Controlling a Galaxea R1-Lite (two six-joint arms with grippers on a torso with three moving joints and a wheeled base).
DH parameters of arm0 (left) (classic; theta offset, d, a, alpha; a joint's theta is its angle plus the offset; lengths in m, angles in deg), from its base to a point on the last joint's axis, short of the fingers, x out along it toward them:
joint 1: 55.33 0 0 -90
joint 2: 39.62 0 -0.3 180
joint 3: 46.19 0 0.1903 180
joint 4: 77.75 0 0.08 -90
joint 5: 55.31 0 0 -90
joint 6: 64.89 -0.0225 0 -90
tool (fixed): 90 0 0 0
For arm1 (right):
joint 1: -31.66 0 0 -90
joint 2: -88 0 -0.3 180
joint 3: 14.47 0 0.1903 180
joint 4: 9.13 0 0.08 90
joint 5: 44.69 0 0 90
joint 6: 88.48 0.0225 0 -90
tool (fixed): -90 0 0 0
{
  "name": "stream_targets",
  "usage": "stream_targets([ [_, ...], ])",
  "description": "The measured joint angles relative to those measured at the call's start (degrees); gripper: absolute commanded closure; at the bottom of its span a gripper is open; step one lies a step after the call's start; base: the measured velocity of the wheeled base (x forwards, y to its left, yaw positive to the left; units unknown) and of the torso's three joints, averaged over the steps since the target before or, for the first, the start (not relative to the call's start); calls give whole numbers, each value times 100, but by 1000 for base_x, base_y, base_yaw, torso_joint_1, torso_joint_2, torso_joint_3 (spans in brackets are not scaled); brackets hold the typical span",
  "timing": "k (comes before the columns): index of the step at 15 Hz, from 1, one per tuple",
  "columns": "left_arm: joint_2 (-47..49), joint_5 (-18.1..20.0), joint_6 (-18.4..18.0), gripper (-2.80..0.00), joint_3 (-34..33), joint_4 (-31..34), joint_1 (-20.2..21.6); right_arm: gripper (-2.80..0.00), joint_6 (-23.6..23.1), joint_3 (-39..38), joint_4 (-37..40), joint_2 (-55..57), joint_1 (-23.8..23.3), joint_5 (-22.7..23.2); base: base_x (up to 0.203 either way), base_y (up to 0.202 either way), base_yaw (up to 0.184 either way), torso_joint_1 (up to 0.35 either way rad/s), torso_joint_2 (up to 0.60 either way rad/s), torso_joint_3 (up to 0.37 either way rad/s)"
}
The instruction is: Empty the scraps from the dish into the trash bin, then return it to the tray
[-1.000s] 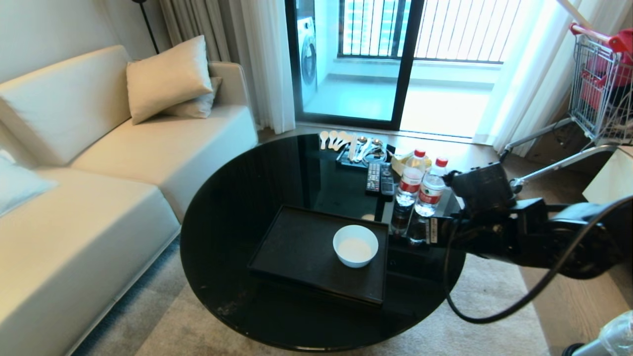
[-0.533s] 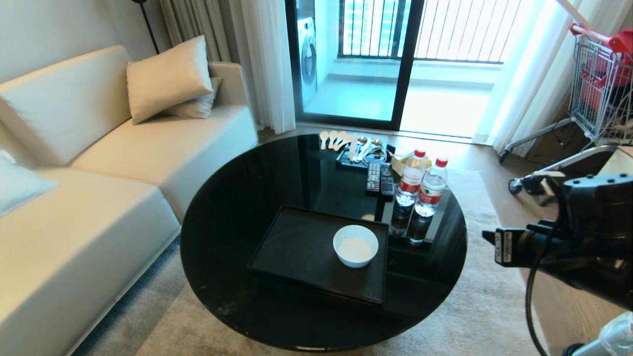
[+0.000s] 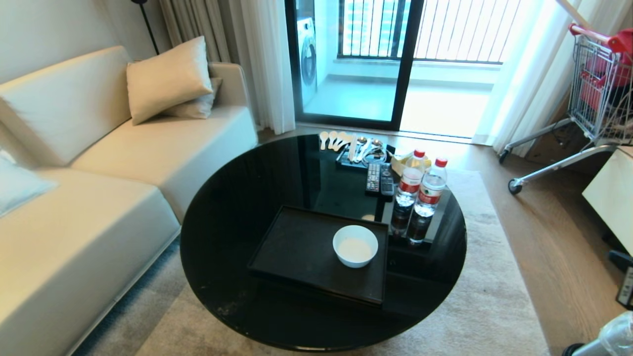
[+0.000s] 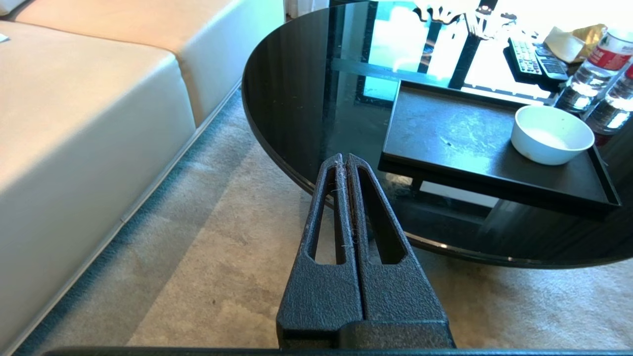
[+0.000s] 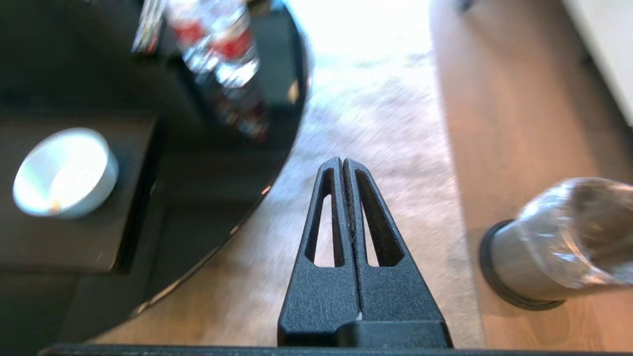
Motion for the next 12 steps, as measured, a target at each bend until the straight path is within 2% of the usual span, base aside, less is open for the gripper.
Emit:
stream_targets([
  [2, 0, 2, 2, 0, 0, 0, 0, 0, -11, -349, 38, -938, -505, 24, 0, 0, 0, 0, 0, 0],
  [5, 0, 0, 2, 0, 0, 0, 0, 0, -262, -873, 309, -2305, -864, 189, 0, 0, 0, 0, 0, 0],
  [7, 0, 2, 2, 0, 0, 0, 0, 0, -649, -1085, 749, -3071, -947, 494, 0, 0, 0, 0, 0, 0],
  [9, 0, 2, 0, 0, 0, 0, 0, 0, -1243, -1491, 912, -3487, -983, 849, 0, 0, 0, 0, 0, 0],
  [12, 0, 1, 0, 0, 0, 0, 0, 0, -1897, -1737, 1560, -3704, -1003, 1706, 0, 0, 0, 0, 0, 0],
])
